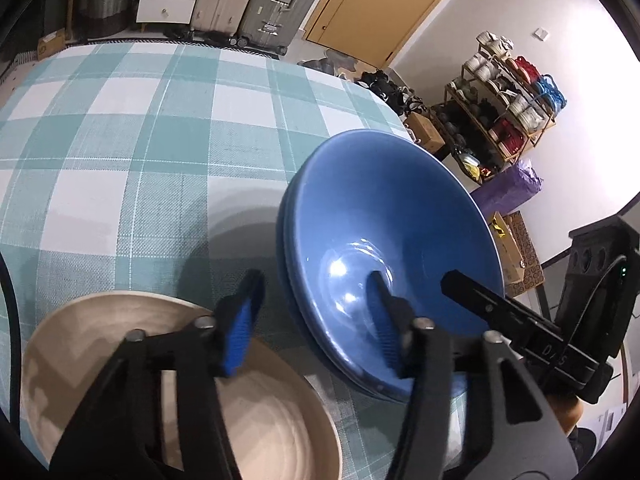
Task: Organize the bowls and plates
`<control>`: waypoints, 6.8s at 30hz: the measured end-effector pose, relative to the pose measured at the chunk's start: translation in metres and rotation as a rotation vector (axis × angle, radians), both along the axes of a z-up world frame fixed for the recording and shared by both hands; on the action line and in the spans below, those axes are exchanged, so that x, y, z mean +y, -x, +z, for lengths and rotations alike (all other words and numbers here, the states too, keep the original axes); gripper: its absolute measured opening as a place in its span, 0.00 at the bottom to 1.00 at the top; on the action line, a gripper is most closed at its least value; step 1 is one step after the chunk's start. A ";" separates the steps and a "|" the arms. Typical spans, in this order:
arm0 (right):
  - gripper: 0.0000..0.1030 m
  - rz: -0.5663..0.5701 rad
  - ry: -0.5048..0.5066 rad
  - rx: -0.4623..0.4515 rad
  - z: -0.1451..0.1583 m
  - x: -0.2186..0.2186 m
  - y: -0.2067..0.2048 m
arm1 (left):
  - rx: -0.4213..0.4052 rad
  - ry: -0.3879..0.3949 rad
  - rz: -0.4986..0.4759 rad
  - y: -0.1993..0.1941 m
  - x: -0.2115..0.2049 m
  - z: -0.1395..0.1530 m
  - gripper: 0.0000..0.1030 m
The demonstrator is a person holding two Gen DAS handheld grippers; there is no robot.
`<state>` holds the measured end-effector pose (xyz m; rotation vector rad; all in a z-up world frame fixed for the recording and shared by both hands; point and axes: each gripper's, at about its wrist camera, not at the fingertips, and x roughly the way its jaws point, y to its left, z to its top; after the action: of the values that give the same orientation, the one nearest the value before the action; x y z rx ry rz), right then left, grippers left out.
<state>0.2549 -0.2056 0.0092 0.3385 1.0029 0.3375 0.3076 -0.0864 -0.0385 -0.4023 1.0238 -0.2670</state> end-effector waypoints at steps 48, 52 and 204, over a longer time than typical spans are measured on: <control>0.37 0.023 0.078 -0.159 0.094 0.037 0.069 | -0.192 -0.151 0.047 0.128 0.009 0.130 0.28; 0.37 0.047 0.081 -0.166 0.099 0.054 0.076 | -0.194 -0.154 0.076 0.147 0.023 0.141 0.28; 1.00 0.364 0.040 -0.655 0.012 0.080 0.193 | -0.686 -0.341 0.116 0.323 0.157 0.031 0.99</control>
<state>0.0621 -0.1255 0.0212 -0.0061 0.4173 0.7034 -0.0157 0.0703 -0.0079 -0.0425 0.3562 -0.1053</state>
